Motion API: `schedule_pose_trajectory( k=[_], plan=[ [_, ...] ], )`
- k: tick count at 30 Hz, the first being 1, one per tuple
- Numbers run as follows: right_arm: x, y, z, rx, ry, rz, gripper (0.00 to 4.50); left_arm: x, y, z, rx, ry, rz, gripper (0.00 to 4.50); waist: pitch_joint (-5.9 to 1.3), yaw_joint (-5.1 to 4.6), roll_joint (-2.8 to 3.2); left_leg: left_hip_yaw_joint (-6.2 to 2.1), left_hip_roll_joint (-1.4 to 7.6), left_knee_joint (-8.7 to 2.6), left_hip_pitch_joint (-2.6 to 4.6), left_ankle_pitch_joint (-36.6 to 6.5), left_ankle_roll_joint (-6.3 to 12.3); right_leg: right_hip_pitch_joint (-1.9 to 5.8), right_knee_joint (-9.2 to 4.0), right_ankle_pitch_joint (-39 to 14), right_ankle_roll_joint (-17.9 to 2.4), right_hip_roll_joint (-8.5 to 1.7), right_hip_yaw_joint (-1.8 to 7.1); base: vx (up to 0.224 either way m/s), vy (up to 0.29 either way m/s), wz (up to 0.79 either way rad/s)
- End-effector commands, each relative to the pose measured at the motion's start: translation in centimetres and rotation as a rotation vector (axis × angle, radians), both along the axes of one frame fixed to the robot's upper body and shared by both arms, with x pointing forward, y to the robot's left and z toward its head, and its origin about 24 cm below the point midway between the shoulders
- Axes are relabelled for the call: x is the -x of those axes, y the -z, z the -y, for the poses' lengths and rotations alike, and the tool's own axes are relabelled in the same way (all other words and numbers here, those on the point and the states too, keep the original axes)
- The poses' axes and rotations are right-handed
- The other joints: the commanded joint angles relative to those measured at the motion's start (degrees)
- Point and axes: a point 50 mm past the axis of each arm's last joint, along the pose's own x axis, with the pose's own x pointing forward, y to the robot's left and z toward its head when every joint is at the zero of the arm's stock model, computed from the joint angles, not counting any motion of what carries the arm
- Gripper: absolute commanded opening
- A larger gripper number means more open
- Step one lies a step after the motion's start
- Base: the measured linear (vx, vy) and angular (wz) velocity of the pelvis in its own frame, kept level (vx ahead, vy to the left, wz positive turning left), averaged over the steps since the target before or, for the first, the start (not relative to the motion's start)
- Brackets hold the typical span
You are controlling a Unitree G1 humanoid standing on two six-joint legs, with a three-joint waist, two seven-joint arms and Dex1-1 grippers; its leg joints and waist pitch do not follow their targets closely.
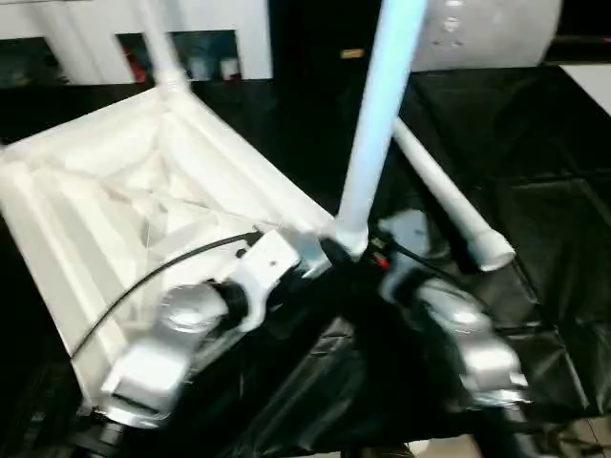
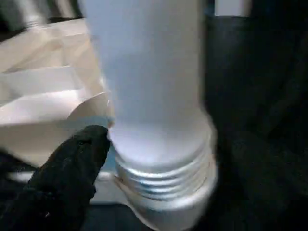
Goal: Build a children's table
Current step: Rotate leg to tighten
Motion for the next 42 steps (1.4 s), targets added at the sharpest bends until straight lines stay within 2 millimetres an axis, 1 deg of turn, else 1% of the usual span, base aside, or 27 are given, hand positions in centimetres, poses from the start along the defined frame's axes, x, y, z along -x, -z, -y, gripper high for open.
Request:
schedule_pose_trajectory(
  k=[1, 2, 3, 4, 5, 6, 8, 10, 11, 12, 13, 16, 17, 19, 24, 25, 26, 29, 30, 31, 33, 34, 35, 36, 37, 38, 42],
  plan=[
    [0.5, -0.8, 0.5, 0.002, -0.102, 0.045, 4.47, 0.5, -0.7, 0.6, 0.035, 0.146, 0.013, 0.00, -3.34, -0.09, 0.14, -1.69, 3.44, -3.01, 1.78, -3.59, 6.82, 2.82, -3.04, 7.99, -14.22, -4.43, 2.78, 0.000, 0.000, 0.00],
    [0.6, -0.9, 0.8, 0.014, -0.130, 0.049, 4.47, 0.5, -0.7, 0.4, 0.028, 0.167, 0.011, 0.00, -3.29, 0.11, 0.14, -1.76, 3.43, -3.04, 1.83, -4.83, 6.71, 2.81, -3.32, 5.70, -14.10, -4.42, 2.70, 0.000, 0.000, 0.00],
    [0.8, -1.1, 1.3, 0.043, -0.196, 0.056, 4.47, 0.6, -0.6, 0.1, 0.011, 0.214, 0.009, 0.00, -3.31, 0.33, 0.31, -1.76, 3.49, -3.06, 1.93, -5.09, 6.41, 2.77, -3.34, 4.58, -14.04, -4.53, 2.78, 0.000, 0.000, 0.00],
    [1.0, -1.3, 1.9, 0.069, -0.286, 0.049, 4.47, 0.6, -0.5, -0.5, -0.001, 0.277, -0.006, 0.00, -3.35, 0.41, 0.29, -1.74, 3.51, -3.03, 1.98, -5.19, 6.30, 2.74, -3.33, 4.40, -14.01, -4.44, 2.76, 0.000, 0.000, 0.00],
    [1.0, -1.4, 2.0, 0.073, -0.304, 0.047, 4.47, 0.7, -0.5, -0.5, -0.003, 0.288, -0.010, 0.00, -3.31, 0.55, 0.21, -1.74, 3.42, -3.04, 2.05, -5.89, 6.36, 2.76, -3.46, 3.58, -13.94, -4.38, 2.74, 0.000, 0.000, 0.00],
    [1.0, -1.6, 2.3, 0.090, -0.352, 0.043, 4.47, 0.7, -0.5, -0.8, -0.008, 0.326, -0.016, 0.00, -3.21, 0.66, 0.26, -1.69, 3.43, -3.10, 2.06, -6.38, 6.24, 2.59, -3.50, 2.81, -14.12, -4.40, 2.77, 0.000, 0.000, 0.00],
    [1.1, -1.8, 2.6, 0.119, -0.421, 0.035, 4.47, 0.7, -0.5, -1.2, -0.011, 0.377, -0.029, 0.00, -3.36, 0.79, 0.15, -1.66, 3.40, -3.04, 2.11, -6.39, 6.26, 2.60, -3.44, 2.36, -14.57, -4.52, 2.77, 0.000, 0.000, 0.00],
    [1.0, -2.0, 2.8, 0.176, -0.501, 0.045, 4.47, 0.7, -0.4, -1.7, -0.040, 0.448, -0.044, 0.00, -3.38, 0.91, 0.21, -1.66, 3.58, -3.08, 2.12, -6.39, 6.23, 2.51, -3.45, 1.65, -14.75, -4.67, 2.80, 0.000, 0.000, 0.00],
    [1.0, -2.1, 2.9, 0.201, -0.543, 0.044, 4.47, 0.7, -0.3, -1.9, -0.050, 0.481, -0.058, 0.00, -3.46, 1.03, 0.08, -1.70, 3.53, -2.98, 2.12, -6.11, 6.43, 2.52, -3.44, 1.69, -14.79, -4.64, 2.73, 0.000, 0.000, 0.00],
    [1.0, -2.2, 3.0, 0.228, -0.575, 0.053, 4.47, 0.6, -0.2, -2.2, -0.062, 0.506, -0.064, 0.00, -3.51, 1.25, 0.22, -1.59, 3.61, -2.91, 2.27, -5.87, 6.52, 2.33, -3.33, 2.03, -15.08, -4.68, 2.78, 0.000, 0.000, 0.00],
    [0.9, -2.2, 3.0, 0.236, -0.587, 0.053, 4.47, 0.6, -0.2, -2.2, -0.067, 0.514, -0.065, 0.00, -3.49, 1.29, 0.21, -1.52, 3.63, -2.90, 2.29, -5.65, 6.42, 2.32, -3.26, 2.36, -15.18, -4.65, 2.81, 0.000, 0.000, 0.00],
    [0.8, -2.2, 2.9, 0.275, -0.708, 0.031, 4.47, 0.4, 0.1, -2.7, -0.108, 0.590, -0.081, 0.00, -3.50, 1.87, 0.04, -1.46, 3.66, -2.83, 2.25, -5.94, 6.60, 2.26, -3.16, 2.32, -15.77, -4.68, 2.74, 0.000, 0.000, 0.00],
    [0.8, -2.2, 2.9, 0.277, -0.723, 0.026, 4.47, 0.3, 0.1, -2.7, -0.111, 0.597, -0.082, 0.00, -3.59, 2.00, 0.11, -1.47, 3.68, -2.82, 2.28, -5.77, 6.60, 2.27, -2.99, 2.44, -15.94, -4.64, 2.70, 0.000, 0.000, 0.00],
    [0.9, -2.2, 2.6, 0.288, -0.791, 0.001, 4.47, 0.0, 0.1, -2.7, -0.119, 0.616, -0.084, 0.00, -3.61, 1.98, -0.02, -1.52, 3.72, -2.81, 2.05, -5.35, 6.77, 2.42, -2.85, 3.08, -16.20, -4.74, 2.67, 0.000, 0.000, 0.00],
    [0.6, -1.9, 2.2, 0.305, -0.868, -0.022, 4.47, -0.5, 0.3, -2.8, -0.141, 0.653, -0.079, 0.00, -3.63, 1.90, -0.30, -1.51, 3.63, -2.68, 1.73, -5.38, 6.99, 2.56, -2.89, 1.85, -16.52, -5.01, 2.71, 0.000, 0.000, 0.00],
    [0.5, -1.8, 2.0, 0.305, -0.880, -0.024, 4.20, -0.5, 0.3, -2.8, -0.145, 0.664, -0.079, 0.00, -3.65, 1.90, -0.31, -1.51, 3.70, -2.68, 1.79, -5.37, 6.92, 2.54, -2.86, 1.81, -16.57, -5.05, 2.72, 0.000, 0.000, 0.00],
    [0.4, -1.8, 1.9, 0.304, -0.892, -0.027, 4.20, -0.6, 0.4, -2.9, -0.150, 0.674, -0.079, 0.00, -3.59, 1.90, -0.29, -1.49, 3.70, -2.68, 1.85, -5.58, 6.97, 2.41, -2.98, 1.22, -16.59, -5.02, 2.72, 0.000, 0.000, 0.00],
    [0.2, -1.7, 1.6, 0.302, -0.915, -0.030, 3.95, -0.6, 0.4, -2.9, -0.155, 0.694, -0.081, 0.00, -3.66, 1.85, -0.35, -1.47, 3.79, -2.65, 1.85, -5.12, 7.09, 2.39, -2.78, 1.72, -16.83, -4.95, 2.71, 0.000, 0.000, 0.00],
    [0.1, -1.7, 1.5, 0.301, -0.927, -0.035, 3.95, -0.7, 0.4, -2.9, -0.155, 0.699, -0.080, 0.00, -3.72, 1.93, -0.20, -1.49, 3.82, -2.63, 1.93, -4.75, 7.28, 2.35, -2.65, 2.33, -16.97, -4.89, 2.67, 0.000, 0.000, 0.00],
    [0.1, -1.7, 1.5, 0.301, -0.927, -0.035, 3.73, -0.7, 0.4, -2.9, -0.155, 0.699, -0.080, 0.00, -3.73, 1.90, -0.22, -1.47, 3.81, -2.61, 1.92, -4.69, 7.37, 2.35, -2.64, 2.60, -17.10, -4.87, 2.66, 0.000, 0.000, 0.00],
    [0.1, -1.7, 1.4, 0.299, -0.935, -0.041, 3.66, -0.7, 0.5, -2.9, -0.157, 0.704, -0.079, 0.00, -3.63, 1.92, -0.24, -1.47, 3.83, -2.65, 1.88, -4.74, 7.46, 2.32, -2.66, 2.61, -17.20, -4.86, 2.64, 0.000, 0.000, 0.00],
    [0.1, -1.6, 1.4, 0.298, -0.938, -0.042, 3.59, -0.7, 0.5, -2.9, -0.157, 0.707, -0.078, 0.00, -3.64, 1.93, -0.26, -1.44, 3.80, -2.65, 1.88, -4.95, 7.42, 2.35, -2.72, 2.35, -17.20, -4.90, 2.65, 0.000, 0.000, 0.00],
    [0.1, -1.6, 1.4, 0.297, -0.939, -0.043, 3.38, -0.7, 0.5, -2.9, -0.156, 0.707, -0.077, 0.00, -3.61, 1.91, -0.24, -1.44, 3.78, -2.69, 1.89, -5.35, 7.22, 2.33, -2.83, 1.49, -17.21, -4.93, 2.65, 0.000, 0.000, 0.00],
    [0.1, -1.6, 1.4, 0.296, -0.941, -0.043, 3.38, -0.8, 0.5, -2.9, -0.156, 0.709, -0.077, 0.00, -3.53, 1.93, -0.24, -1.42, 3.82, -2.75, 1.90, -6.04, 6.88, 2.31, -2.93, 0.51, -17.08, -4.97, 2.69, 0.000, 0.000, 0.00],
    [0.1, -1.6, 1.4, 0.295, -0.944, -0.045, 3.21, -0.8, 0.5, -2.9, -0.156, 0.710, -0.076, 0.00, -3.51, 1.92, -0.26, -1.44, 3.85, -2.80, 1.92, -6.27, 6.74, 2.31, -2.98, 0.06, -17.00, -4.99, 2.70, 0.000, 0.000, 0.00],
    [0.1, -1.6, 1.4, 0.293, -0.947, -0.047, 3.21, -0.8, 0.6, -2.9, -0.156, 0.712, -0.076, 0.00, -3.49, 1.93, -0.25, -1.42, 3.85, -2.81, 1.92, -6.63, 6.54, 2.31, -3.02, -0.43, -16.89, -5.00, 2.73, 0.000, 0.000, 0.00],
    [0.3, -1.4, 1.4, 0.276, -0.952, -0.054, 2.84, -0.8, 0.7, -3.0, -0.152, 0.710, -0.075, 0.00, -3.50, 1.95, -0.15, -1.45, 3.90, -2.84, 1.97, -6.20, 6.50, 2.24, -2.97, 0.19, -16.83, -4.94, 2.74, 0.000, 0.000, 0.00]
  ],
)
